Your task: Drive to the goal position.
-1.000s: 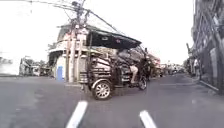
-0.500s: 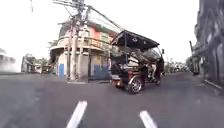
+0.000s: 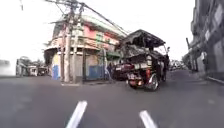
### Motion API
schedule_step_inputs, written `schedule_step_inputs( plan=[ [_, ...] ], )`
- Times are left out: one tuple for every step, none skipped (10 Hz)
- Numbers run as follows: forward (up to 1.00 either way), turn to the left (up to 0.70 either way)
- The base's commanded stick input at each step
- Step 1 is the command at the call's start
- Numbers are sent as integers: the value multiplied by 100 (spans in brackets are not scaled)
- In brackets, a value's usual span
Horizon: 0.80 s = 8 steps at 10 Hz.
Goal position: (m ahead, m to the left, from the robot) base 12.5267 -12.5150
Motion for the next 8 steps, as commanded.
schedule_step_inputs(
  plan=[
    [100, -40],
    [100, -40],
    [100, -40],
    [100, -40],
    [100, -40],
    [100, -40],
    [100, -38],
    [100, 0]
  ],
)
